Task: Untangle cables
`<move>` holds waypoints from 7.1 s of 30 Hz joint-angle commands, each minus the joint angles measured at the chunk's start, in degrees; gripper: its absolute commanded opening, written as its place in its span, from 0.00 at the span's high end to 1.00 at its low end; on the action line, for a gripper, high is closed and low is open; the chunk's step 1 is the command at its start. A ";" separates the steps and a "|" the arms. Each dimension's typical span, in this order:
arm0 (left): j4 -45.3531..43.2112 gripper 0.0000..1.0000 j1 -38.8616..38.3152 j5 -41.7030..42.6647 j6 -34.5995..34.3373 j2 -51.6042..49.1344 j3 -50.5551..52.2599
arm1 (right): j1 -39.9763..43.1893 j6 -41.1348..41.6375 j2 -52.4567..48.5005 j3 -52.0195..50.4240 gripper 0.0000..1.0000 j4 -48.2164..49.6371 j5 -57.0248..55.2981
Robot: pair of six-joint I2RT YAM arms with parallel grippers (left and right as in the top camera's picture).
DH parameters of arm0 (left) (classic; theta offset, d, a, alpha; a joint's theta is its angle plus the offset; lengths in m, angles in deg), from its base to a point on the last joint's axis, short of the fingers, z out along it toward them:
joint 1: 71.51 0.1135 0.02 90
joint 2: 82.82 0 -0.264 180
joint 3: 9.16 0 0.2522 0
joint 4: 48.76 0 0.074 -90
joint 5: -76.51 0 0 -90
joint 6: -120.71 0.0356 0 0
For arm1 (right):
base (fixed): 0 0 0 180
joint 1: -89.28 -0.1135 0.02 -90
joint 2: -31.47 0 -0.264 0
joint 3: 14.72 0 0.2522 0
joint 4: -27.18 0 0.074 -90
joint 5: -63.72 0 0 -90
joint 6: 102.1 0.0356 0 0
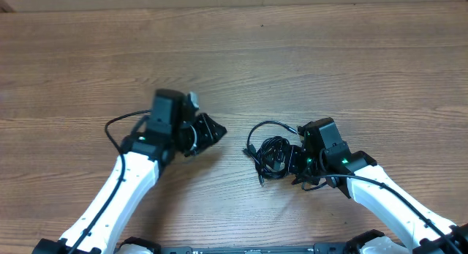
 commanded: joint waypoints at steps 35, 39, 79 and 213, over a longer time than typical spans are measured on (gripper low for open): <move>-18.36 0.96 -17.90 -7.85 -14.84 -26.40 -0.59 | 0.00 0.20 0.55 0.70 0.00 0.48 1.22; -18.29 0.96 -15.19 -8.68 -11.80 -25.33 -0.61 | 0.02 0.20 0.55 0.70 0.00 0.48 1.22; -5.33 0.96 0.20 -7.63 4.28 -12.52 -0.63 | 0.02 0.20 0.55 0.70 0.00 0.48 1.22; 0.96 0.00 -7.32 -0.81 -40.83 -9.68 -0.61 | 13.03 -1.25 2.56 7.91 0.36 -5.99 -4.13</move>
